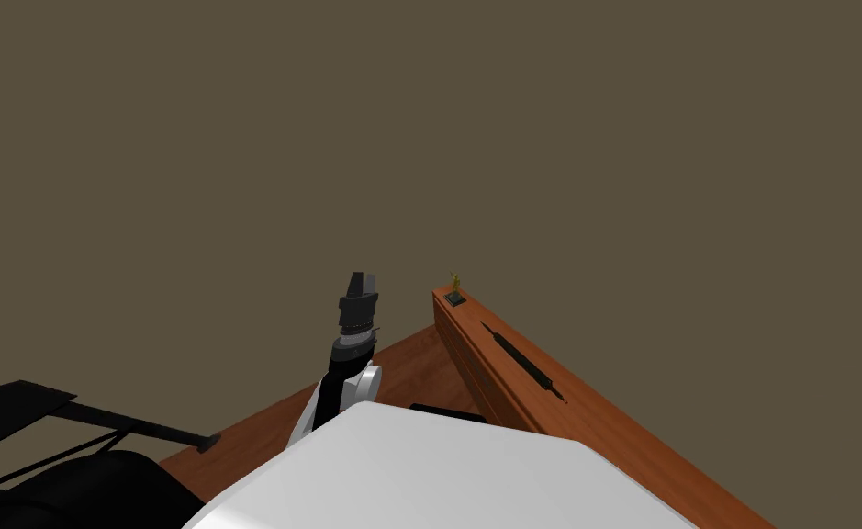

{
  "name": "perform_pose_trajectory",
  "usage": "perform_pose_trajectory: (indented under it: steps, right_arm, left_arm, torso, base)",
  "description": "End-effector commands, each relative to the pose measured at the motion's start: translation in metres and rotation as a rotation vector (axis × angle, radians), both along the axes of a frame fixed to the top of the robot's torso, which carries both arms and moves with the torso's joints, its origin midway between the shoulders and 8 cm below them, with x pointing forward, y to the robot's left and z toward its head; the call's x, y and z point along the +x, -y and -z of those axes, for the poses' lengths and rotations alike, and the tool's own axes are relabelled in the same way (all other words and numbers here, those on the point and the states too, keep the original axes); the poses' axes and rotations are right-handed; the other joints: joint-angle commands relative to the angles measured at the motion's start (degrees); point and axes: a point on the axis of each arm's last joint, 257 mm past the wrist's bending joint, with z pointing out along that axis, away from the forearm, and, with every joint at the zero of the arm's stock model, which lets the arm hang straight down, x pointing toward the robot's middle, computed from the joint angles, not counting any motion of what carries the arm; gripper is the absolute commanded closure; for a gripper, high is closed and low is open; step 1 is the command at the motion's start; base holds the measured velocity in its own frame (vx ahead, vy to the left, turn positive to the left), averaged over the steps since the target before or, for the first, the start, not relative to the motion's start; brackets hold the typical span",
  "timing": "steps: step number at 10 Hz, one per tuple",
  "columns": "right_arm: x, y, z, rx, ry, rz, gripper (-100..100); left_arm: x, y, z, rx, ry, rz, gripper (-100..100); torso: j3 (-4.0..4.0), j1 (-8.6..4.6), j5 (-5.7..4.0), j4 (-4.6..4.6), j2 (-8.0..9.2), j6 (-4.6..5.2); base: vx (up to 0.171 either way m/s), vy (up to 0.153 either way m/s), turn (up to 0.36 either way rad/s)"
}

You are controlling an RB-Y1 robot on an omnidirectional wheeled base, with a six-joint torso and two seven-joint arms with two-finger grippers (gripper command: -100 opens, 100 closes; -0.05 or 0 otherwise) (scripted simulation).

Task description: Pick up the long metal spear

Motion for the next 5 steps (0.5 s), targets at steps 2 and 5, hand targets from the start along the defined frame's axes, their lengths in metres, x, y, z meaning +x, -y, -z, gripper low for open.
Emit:
perform_pose_trajectory:
  steps: [2, 5]
  right_arm:
    - [-0.026, 0.015, 0.019, -0.027, -0.069, 0.006, -100]
    - [-0.058, 0.026, 0.037, -0.062, -0.152, -0.015, -100]
  left_arm:
    - [0.0, 0.0, 0.0, 0.0, 0.0, 0.0, 0]
    - [0.0, 0.0, 0.0, 0.0, 0.0, 0.0, 0]
  torso:
    - [-0.01, -0.02, -0.01, -0.01, -0.01, 0.04]
    - [0.03, 0.05, 0.01, 0.01, 0.06, 0.04]
  base:
    - [0.044, -0.001, 0.055]
    - [0.038, 0.011, 0.14]
